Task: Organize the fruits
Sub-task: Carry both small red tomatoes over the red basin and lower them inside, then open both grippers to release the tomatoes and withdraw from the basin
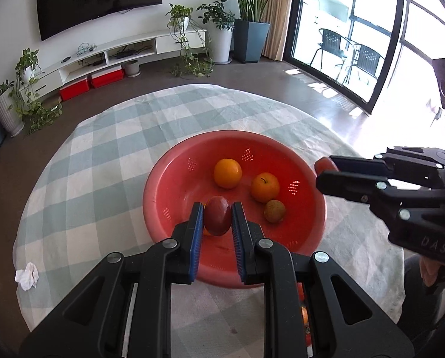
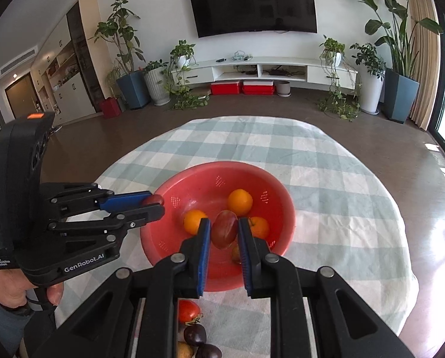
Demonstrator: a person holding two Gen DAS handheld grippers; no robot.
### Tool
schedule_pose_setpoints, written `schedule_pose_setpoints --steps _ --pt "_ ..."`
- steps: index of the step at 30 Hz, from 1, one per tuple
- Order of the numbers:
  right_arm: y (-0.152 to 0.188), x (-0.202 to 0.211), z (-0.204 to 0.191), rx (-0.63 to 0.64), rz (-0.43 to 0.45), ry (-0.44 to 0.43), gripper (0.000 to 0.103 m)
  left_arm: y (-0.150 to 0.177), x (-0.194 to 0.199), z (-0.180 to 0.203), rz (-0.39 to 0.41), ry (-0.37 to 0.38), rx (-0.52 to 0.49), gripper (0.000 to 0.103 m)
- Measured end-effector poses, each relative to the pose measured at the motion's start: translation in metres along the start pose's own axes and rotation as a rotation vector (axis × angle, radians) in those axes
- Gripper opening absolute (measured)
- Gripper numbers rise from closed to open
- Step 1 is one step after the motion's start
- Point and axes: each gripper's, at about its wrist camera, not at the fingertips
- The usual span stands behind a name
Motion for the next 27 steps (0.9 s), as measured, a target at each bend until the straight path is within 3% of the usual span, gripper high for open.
schedule_pose_setpoints --steps 5,14,27 --pt "0.003 -0.036 -0.007 0.039 -0.074 -0.021 0.02 -0.004 -0.04 -0.006 -0.073 0.001 -0.027 0.017" --pt "0.014 -0.064 -0.008 0.066 -0.148 -0.035 0.02 -0.007 -0.082 -0.014 -0.121 -0.007 -0.043 0.017" --pt "0.024 -0.077 -0.017 0.12 -0.178 -0.027 0.021 -0.006 -0.095 -0.016 -0.127 -0.006 -0.046 0.018"
Point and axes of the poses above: each gripper's, at about its wrist camera, not at the fingertips, and x roughly against the way its jaws point, z to its right, y to its underside, and after that the axes turned 5 degrees about z, right-handed
